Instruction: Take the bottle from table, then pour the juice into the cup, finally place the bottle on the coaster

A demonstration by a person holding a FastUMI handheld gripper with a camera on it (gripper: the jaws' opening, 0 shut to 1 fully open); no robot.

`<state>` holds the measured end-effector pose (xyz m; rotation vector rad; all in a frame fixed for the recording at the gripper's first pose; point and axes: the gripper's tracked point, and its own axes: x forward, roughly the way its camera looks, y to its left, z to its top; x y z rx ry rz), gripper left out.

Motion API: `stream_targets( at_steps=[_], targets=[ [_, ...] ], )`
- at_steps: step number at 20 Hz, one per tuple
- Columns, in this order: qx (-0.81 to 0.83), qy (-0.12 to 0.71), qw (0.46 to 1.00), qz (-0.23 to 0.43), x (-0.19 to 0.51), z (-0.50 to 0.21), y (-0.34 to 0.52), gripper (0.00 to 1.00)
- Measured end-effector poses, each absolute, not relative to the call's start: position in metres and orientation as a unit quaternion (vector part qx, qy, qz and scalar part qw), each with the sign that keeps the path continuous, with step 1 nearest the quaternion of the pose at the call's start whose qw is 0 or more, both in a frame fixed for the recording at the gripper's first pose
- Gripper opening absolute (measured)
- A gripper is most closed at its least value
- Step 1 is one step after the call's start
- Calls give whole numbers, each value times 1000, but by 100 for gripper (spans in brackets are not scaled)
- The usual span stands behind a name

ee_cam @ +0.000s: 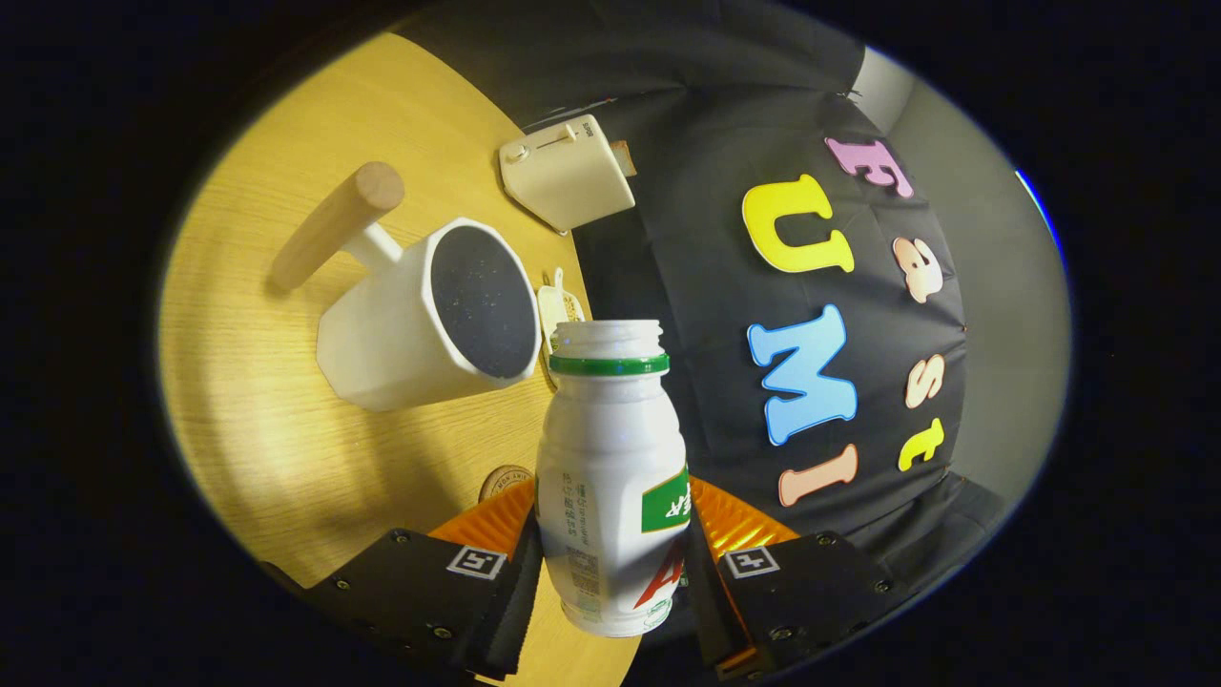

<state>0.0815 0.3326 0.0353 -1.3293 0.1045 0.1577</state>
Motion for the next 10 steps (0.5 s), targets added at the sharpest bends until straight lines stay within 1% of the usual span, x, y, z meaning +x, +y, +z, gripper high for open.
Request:
stream_targets(
  at_steps=[10],
  targets=[
    [-653, 43, 754, 60, 82, 41, 334, 68]
  ],
)
